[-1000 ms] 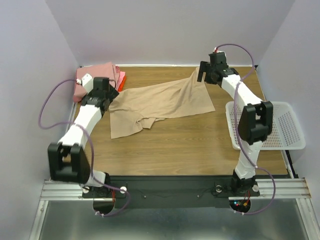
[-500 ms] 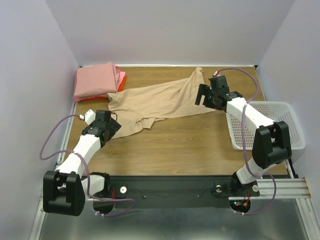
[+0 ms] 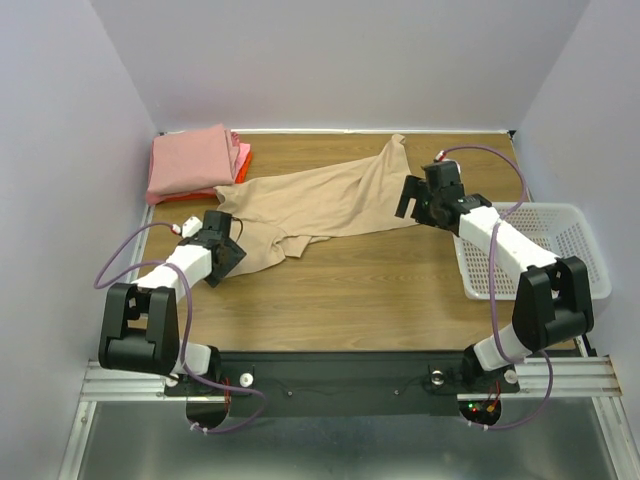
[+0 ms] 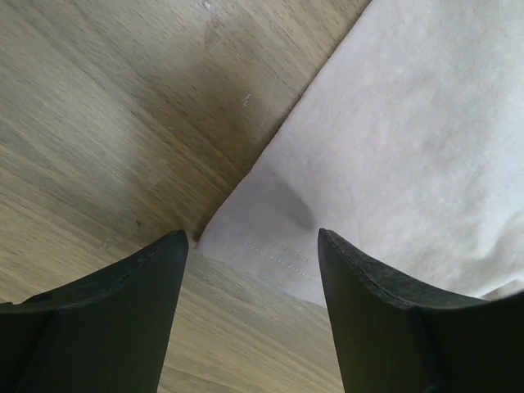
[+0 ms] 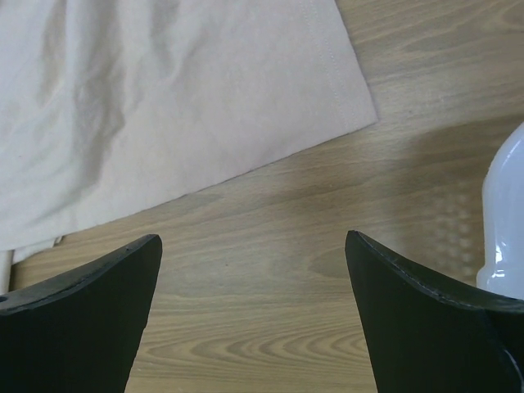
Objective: Fold and stack the t-shirts
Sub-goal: Flatten the tshirt out
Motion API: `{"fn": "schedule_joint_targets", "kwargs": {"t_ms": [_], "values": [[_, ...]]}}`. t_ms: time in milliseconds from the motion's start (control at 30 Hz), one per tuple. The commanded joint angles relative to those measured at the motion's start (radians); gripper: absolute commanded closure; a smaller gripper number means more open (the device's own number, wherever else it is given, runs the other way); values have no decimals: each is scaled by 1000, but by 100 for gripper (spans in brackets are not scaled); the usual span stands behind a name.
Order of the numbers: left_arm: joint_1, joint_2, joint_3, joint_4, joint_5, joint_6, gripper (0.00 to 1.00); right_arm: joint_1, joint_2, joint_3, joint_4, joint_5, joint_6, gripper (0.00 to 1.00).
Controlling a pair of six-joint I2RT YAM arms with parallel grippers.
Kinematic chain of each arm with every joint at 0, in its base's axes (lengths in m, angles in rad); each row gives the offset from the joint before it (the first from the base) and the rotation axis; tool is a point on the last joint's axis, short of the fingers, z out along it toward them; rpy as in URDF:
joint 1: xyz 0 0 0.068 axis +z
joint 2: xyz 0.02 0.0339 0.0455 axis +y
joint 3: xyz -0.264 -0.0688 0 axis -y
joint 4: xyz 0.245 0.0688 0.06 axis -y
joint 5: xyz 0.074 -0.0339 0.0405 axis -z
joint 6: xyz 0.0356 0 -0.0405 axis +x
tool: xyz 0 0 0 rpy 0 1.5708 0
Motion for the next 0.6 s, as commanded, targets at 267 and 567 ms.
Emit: {"fn": "schedule_joint_targets", "kwargs": {"t_ms": [267,567], "values": [[-3,141,52,-23,-32,-8,41,-4,-29,-18,39,114,3,0],[-7,213,68,-60,-61,-13,100,-4,-2,-24,39,154,2,0]]}}
